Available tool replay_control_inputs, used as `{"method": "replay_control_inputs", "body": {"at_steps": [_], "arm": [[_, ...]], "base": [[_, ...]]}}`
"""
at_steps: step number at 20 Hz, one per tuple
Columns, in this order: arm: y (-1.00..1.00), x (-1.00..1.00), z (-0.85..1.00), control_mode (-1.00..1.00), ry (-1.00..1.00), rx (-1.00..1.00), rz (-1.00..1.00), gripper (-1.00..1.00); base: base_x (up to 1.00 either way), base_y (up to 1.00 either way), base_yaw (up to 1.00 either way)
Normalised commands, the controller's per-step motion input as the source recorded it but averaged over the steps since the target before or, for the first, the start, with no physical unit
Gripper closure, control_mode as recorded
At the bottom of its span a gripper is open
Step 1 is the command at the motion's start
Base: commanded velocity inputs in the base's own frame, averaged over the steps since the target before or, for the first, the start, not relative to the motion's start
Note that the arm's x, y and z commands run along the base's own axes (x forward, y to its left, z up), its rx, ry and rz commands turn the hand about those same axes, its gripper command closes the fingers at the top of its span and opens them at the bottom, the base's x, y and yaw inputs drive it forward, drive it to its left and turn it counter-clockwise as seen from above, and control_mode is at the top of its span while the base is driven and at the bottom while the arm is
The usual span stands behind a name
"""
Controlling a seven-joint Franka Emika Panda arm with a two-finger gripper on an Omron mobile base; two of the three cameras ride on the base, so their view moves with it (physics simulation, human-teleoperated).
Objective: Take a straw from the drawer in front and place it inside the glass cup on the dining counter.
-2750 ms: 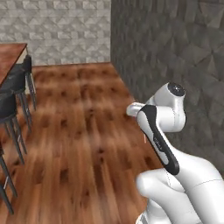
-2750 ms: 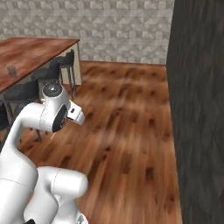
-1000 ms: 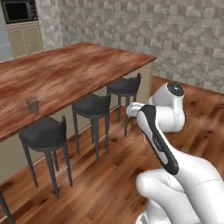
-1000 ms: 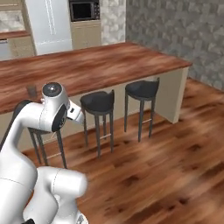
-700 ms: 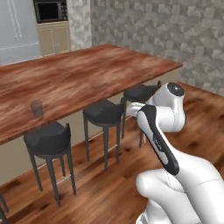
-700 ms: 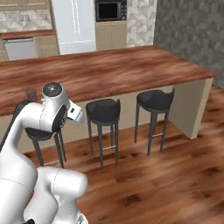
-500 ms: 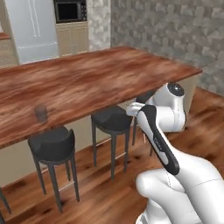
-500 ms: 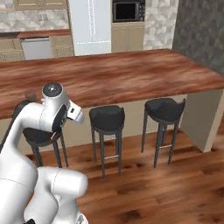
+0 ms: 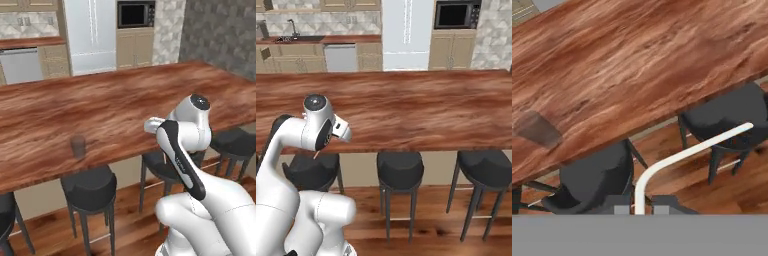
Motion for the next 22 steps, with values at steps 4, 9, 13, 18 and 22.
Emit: {"method": "replay_control_inputs", "body": {"at_steps": [4,9,13,18,22], "arm": [[0.0,0.0,0.0,1.0,0.0,0.0,0.0,1.0],[0.0,0.0,0.0,1.0,0.0,0.0,0.0,1.0],[0.0,0.0,0.0,1.0,0.0,0.0,0.0,1.0],[-0.04,0.25,0.0,-1.0,0.0,0.03,0.15,1.0],[-0.09,0.18,0.1,-1.0,-0.14,0.14,0.46,1.0]], "base": [[1.0,0.0,0.39],[1.0,0.0,0.35],[0.99,-0.04,0.35],[0.54,-0.01,0.2],[0.0,0.0,0.0]]}}
